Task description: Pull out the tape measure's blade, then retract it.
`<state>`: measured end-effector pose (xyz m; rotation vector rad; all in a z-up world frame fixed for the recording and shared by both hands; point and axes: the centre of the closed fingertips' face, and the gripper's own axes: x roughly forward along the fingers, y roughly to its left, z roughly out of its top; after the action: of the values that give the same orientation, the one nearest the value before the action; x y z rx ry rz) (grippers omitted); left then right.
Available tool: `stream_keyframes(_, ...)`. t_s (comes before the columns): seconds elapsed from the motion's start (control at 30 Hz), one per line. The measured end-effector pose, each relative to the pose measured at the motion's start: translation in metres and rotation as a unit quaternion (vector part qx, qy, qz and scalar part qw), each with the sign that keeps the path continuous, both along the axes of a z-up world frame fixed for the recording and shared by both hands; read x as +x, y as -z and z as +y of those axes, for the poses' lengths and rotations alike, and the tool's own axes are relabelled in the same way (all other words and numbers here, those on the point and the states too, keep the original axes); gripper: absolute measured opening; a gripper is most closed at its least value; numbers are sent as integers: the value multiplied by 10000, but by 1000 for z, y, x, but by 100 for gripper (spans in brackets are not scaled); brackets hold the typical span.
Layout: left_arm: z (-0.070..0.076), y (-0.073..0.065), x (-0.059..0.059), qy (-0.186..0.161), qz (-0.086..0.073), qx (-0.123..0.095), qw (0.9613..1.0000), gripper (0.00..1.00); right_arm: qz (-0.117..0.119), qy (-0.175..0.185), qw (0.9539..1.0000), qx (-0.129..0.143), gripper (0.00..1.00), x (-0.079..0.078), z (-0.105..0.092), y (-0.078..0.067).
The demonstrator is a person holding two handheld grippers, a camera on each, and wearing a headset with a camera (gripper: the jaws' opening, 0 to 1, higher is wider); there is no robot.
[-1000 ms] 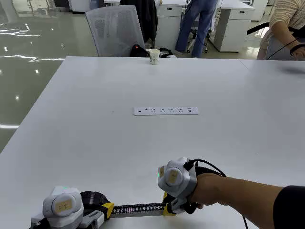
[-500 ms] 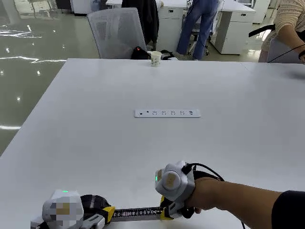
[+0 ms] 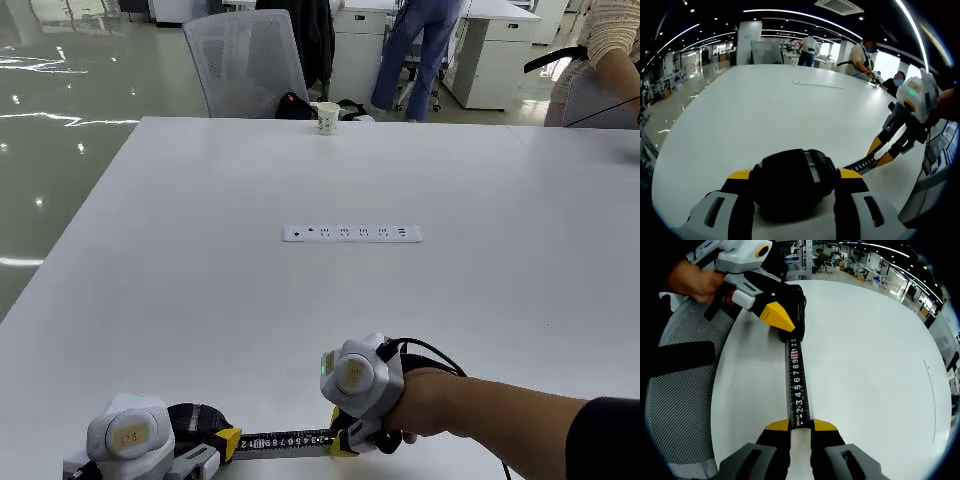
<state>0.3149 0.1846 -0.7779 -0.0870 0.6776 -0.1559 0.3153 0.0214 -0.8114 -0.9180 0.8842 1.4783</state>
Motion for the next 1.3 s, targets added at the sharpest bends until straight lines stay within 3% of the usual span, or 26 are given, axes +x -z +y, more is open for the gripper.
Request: stream_keyframes(1.3, 0, 0, -1, -19, 42, -116, 9999, 59, 8, -52, 9998, 217, 11, -4, 24, -1)
